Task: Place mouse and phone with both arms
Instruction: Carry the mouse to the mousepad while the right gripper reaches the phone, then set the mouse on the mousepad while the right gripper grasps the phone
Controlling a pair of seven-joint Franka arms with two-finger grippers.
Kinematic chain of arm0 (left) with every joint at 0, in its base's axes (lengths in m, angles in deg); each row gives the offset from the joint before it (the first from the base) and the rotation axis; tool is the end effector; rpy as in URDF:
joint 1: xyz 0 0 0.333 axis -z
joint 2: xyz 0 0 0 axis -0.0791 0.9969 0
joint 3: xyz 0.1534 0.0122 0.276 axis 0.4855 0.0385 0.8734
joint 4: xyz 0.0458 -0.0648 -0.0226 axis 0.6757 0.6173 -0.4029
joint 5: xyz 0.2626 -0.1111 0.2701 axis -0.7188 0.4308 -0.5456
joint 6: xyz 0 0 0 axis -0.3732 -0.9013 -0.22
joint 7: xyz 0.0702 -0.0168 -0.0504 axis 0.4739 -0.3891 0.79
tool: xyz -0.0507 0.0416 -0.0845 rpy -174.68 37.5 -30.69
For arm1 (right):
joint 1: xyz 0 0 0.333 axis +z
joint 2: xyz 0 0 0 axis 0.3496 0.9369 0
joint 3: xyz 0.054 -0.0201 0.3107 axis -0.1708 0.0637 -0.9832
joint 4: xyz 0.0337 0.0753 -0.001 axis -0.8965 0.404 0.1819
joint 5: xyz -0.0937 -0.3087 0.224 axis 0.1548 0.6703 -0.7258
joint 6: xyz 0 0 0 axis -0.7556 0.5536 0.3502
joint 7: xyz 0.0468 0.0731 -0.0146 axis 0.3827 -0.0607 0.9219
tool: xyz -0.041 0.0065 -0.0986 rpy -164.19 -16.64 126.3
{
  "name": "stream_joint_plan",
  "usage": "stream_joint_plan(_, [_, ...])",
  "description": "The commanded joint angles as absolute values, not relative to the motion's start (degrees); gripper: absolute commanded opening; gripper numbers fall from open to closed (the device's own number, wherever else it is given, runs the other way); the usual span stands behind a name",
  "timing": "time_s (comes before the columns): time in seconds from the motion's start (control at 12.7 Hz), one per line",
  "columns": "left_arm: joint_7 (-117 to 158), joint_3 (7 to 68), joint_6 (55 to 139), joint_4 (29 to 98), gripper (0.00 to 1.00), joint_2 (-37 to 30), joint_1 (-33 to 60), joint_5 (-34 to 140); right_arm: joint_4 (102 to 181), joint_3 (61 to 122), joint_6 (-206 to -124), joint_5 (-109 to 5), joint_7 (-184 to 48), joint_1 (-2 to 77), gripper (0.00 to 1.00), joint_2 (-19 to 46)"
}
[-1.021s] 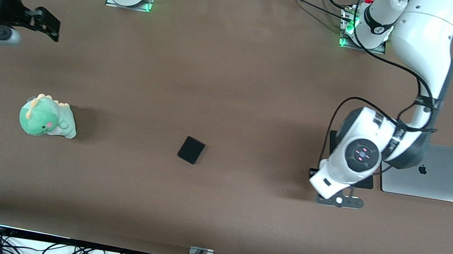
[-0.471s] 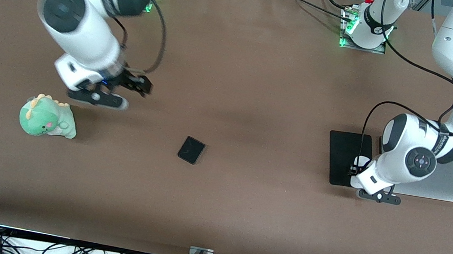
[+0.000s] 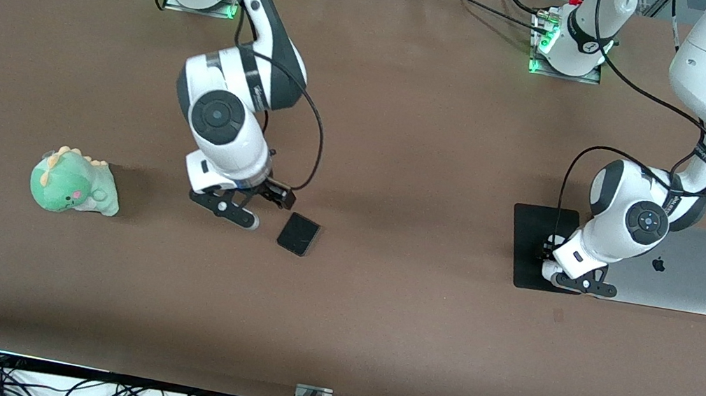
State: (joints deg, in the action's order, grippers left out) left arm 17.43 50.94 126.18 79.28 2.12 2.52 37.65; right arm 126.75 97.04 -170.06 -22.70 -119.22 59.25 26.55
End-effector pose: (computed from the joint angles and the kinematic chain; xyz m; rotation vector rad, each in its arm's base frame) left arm 0.6019 -0.0309 0.1790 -3.1227 0.1120 0.0014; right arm 0.6182 0.3632 0.3093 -3.0886 0.5389 -0.0153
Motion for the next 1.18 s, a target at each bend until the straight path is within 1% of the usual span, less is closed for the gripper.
stream_joint_plan(0.0, [16.2,49.9,125.9,79.3,1.00,-0.1,1.7,38.8,123.1,95.7,-177.8,-23.6,-124.4,59.8,1.00,33.7])
stream_joint_plan(0.08, [16.3,49.7,124.4,77.6,1.00,-0.9,1.9,38.8,123.0,95.7,-179.7,-23.6,-125.6,60.0,1.00,35.0])
stream_joint_plan(0.16, [16.3,49.6,120.2,75.5,1.00,-2.1,2.2,38.8,122.1,95.6,-181.2,-23.6,-126.1,60.3,1.00,36.4])
stream_joint_plan(0.24, [16.4,49.5,114.0,72.1,1.00,-3.3,2.7,38.8,120.5,95.3,-181.5,-23.6,-127.0,60.5,1.00,38.3])
stream_joint_plan(0.31, [16.5,48.8,105.4,67.4,1.00,-3.8,3.0,38.9,119.2,95.0,-181.5,-23.5,-128.1,61.0,1.00,39.9])
stream_joint_plan(0.55, [16.5,47.5,81.5,51.8,1.00,-3.9,3.1,38.8,119.1,94.9,-181.5,-23.1,-128.3,61.1,1.00,41.3])
stream_joint_plan(0.71, [16.6,46.9,69.5,43.7,1.00,-4.6,3.2,38.5,119.1,95.0,-181.6,-22.7,-127.8,61.1,1.00,42.1])
stream_joint_plan(0.79, [16.5,46.8,65.4,41.6,1.00,-5.6,3.2,38.5,119.1,95.0,-182.5,-22.6,-127.7,61.1,1.00,42.5])
stream_joint_plan(0.86, [16.1,46.8,63.4,40.9,1.00,-7.8,3.2,38.7,119.2,95.0,-183.4,-22.2,-127.3,61.1,1.00,42.7])
stream_joint_plan(1.02, [15.6,46.9,62.6,41.1,1.00,-11.9,2.9,38.9,119.0,95.0,-183.6,-21.9,-126.7,60.9,1.00,43.2])
stream_joint_plan(1.1, [15.1,47.0,62.7,42.5,1.00,-14.4,2.8,38.9,119.0,95.1,-184.3,-21.9,-126.4,60.7,1.00,43.2])
